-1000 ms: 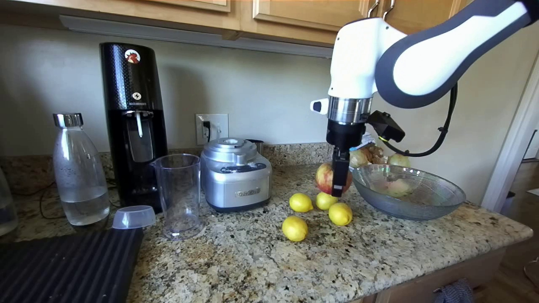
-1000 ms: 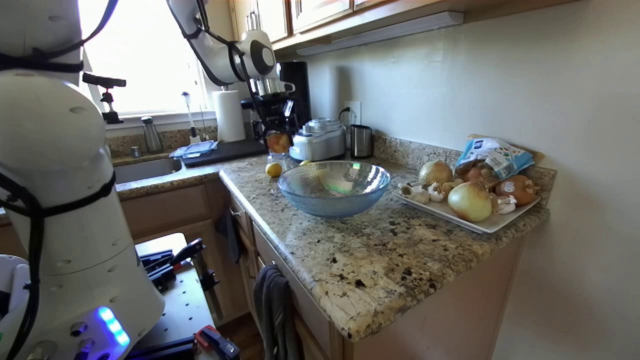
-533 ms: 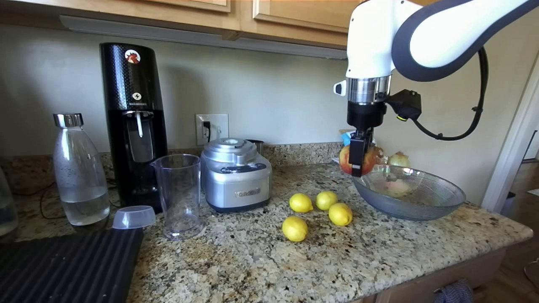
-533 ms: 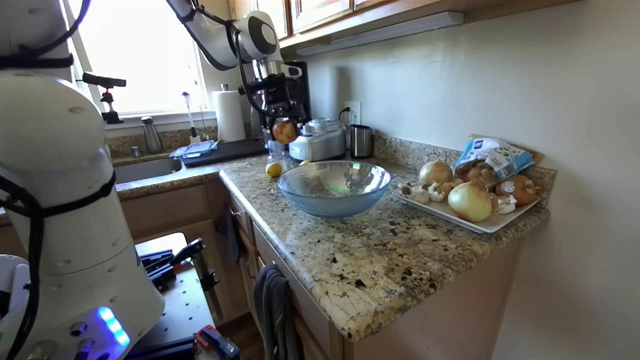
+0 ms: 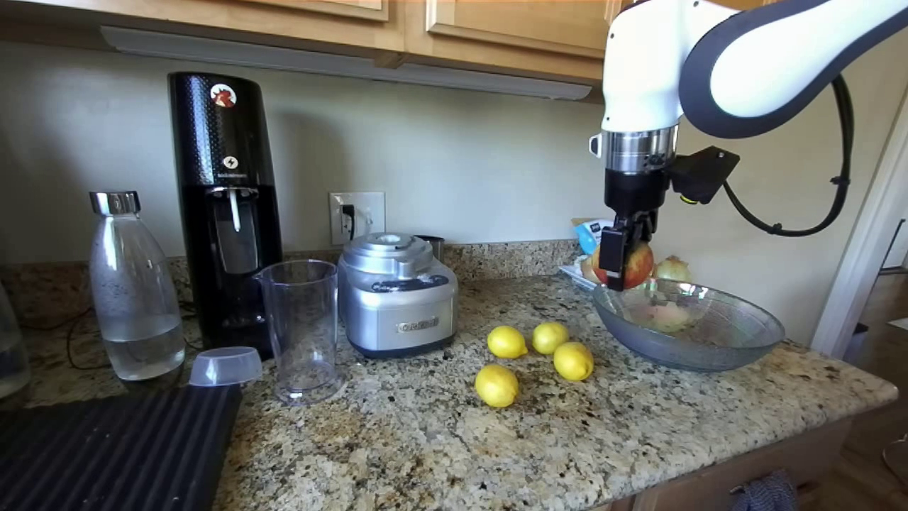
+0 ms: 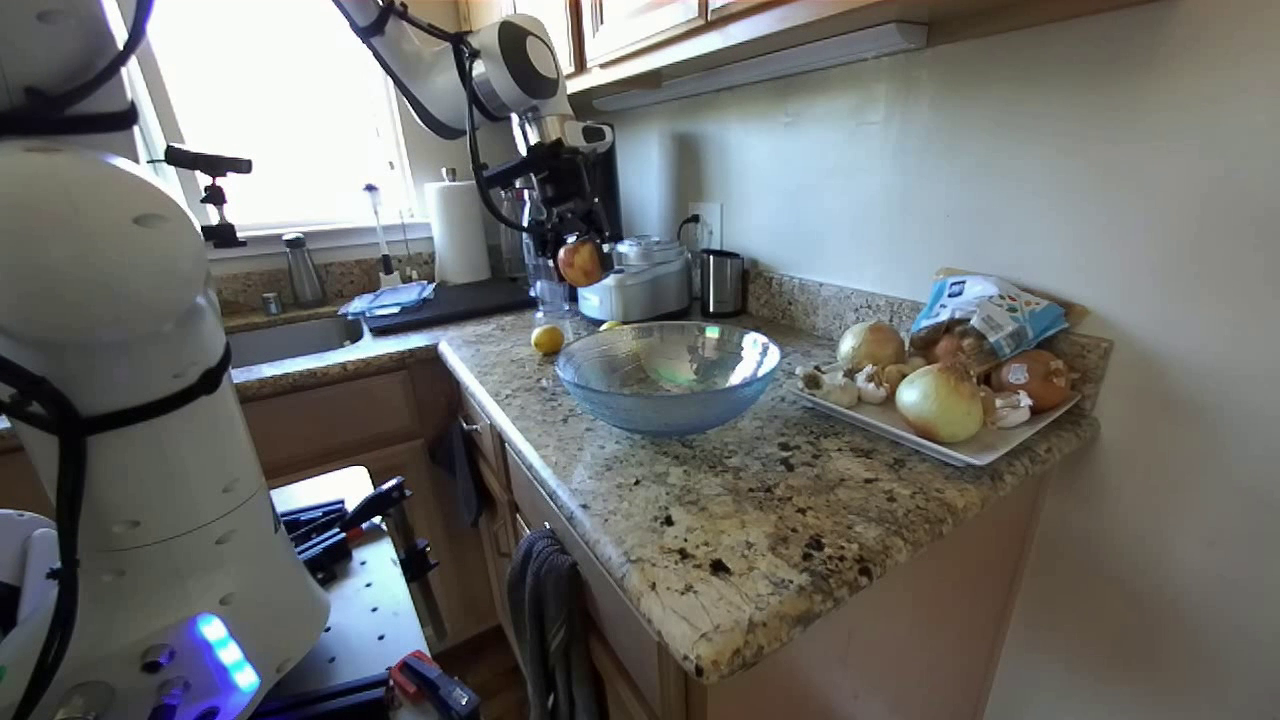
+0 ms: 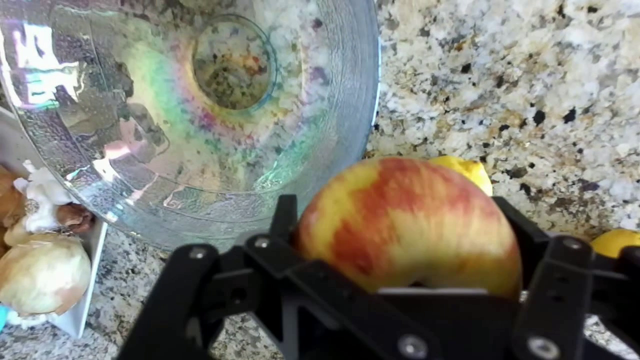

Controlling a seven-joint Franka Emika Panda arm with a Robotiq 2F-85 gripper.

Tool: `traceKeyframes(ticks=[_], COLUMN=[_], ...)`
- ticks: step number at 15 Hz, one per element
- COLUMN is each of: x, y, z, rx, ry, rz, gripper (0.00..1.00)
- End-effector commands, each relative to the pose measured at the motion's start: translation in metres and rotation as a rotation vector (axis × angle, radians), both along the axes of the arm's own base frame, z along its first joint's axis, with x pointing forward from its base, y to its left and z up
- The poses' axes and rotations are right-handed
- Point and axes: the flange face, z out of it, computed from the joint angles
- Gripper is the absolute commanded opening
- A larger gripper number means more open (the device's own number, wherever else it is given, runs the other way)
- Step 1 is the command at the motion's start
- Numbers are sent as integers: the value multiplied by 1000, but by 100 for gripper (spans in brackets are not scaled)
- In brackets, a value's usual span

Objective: Put the apple and lemons inside the glass bowl

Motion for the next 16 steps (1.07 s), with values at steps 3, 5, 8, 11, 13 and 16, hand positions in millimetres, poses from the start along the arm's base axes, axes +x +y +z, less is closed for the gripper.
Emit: traceKeyframes(ticks=[3, 5, 8, 11, 13, 16], x=[2, 4, 14, 28, 32, 33], y=[-7, -30, -65, -101, -122, -149], z=[0, 1, 0, -11, -24, -52], rx=[-2, 2, 17, 27, 31, 63], ry=[2, 5, 8, 23, 32, 29], rz=[-14, -57, -139, -218, -266, -325], gripper=[66, 66, 66, 66, 66, 66])
